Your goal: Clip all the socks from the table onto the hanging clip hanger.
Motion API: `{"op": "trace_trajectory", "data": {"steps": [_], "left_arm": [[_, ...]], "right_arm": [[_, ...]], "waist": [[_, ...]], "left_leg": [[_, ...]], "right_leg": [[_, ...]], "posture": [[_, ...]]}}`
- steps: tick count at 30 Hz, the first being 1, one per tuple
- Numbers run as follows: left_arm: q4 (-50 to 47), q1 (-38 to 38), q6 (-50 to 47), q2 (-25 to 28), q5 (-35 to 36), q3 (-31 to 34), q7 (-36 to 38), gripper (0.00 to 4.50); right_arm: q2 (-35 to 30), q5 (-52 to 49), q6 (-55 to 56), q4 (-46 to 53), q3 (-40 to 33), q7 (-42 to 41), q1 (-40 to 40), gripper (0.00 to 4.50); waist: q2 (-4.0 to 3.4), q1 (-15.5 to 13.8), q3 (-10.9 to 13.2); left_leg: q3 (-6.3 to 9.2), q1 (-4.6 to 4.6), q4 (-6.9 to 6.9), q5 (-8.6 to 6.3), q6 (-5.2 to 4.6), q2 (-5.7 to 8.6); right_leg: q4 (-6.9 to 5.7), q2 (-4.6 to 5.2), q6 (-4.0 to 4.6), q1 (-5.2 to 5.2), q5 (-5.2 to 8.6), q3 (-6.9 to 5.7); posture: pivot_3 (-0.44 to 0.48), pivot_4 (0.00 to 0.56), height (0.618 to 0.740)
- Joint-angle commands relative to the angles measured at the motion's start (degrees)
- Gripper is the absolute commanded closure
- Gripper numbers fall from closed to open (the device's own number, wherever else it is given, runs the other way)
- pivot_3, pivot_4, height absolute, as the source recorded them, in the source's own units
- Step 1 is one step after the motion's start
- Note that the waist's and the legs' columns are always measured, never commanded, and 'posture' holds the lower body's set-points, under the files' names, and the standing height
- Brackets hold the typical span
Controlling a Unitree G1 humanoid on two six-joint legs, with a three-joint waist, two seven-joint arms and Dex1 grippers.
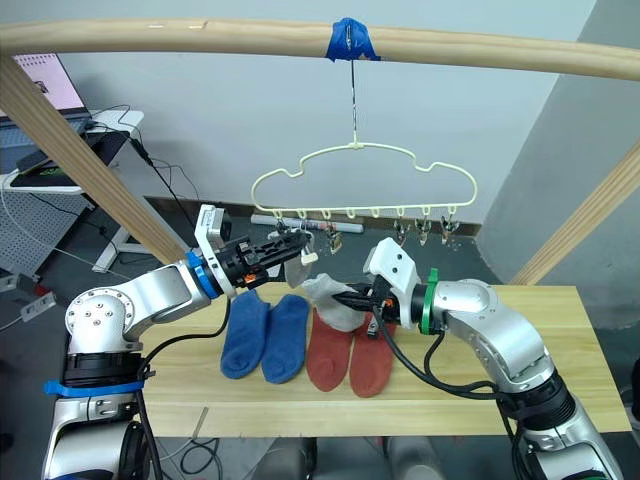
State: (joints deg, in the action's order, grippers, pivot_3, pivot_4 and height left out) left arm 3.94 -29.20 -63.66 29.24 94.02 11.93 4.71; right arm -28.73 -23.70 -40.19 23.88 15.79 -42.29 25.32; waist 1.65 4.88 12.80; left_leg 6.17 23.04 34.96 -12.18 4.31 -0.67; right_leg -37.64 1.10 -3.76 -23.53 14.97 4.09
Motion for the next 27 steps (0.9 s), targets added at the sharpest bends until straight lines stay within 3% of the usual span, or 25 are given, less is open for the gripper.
{"op": "trace_trajectory", "data": {"steps": [1,13,23,27], "left_arm": [[-1.51,-0.6,0.07,-0.09,-0.63,1.25,1.03,4.19],[-1.02,-0.42,0.54,-0.83,-0.38,1.94,0.71,4.19],[-1.47,0.1,-0.64,-1.55,4.37,3.0,-0.82,4.19],[-1.1,-0.9,0.43,-1.43,-1.4,1.92,-0.61,4.19]], "right_arm": [[0.27,1.66,2.82,0.87,-0.43,0.46,0.09,4.49],[1.02,3.37,3.86,0.58,-0.6,0.8,-1.19,4.49],[0.95,7.43,7.96,-0.1,0.1,0.75,-1.37,4.5],[0.9,7.5,8.03,-0.27,-0.26,0.52,-1.85,4.5]], "waist": [[0.0,0.02,0.03],[0.01,0.04,0.05],[0.05,-0.01,0.08],[0.05,0.0,0.08]], "left_leg": [[0.0,0.0,0.0,0.0,0.0,0.0],[0.0,-0.01,0.0,0.0,0.0,0.0],[0.01,0.0,0.0,0.0,0.0,0.0],[0.01,-0.01,0.0,0.0,0.0,0.0]], "right_leg": [[0.0,0.0,0.0,0.0,0.0,0.0],[-0.01,0.0,0.0,0.0,0.0,0.0],[-0.02,0.01,0.0,0.0,0.0,0.0],[-0.02,0.0,0.01,0.0,0.0,0.0]], "posture": [[-0.105,0.211,0.74],[-0.108,0.207,0.74],[-0.113,0.208,0.74],[-0.116,0.21,0.74]]}}
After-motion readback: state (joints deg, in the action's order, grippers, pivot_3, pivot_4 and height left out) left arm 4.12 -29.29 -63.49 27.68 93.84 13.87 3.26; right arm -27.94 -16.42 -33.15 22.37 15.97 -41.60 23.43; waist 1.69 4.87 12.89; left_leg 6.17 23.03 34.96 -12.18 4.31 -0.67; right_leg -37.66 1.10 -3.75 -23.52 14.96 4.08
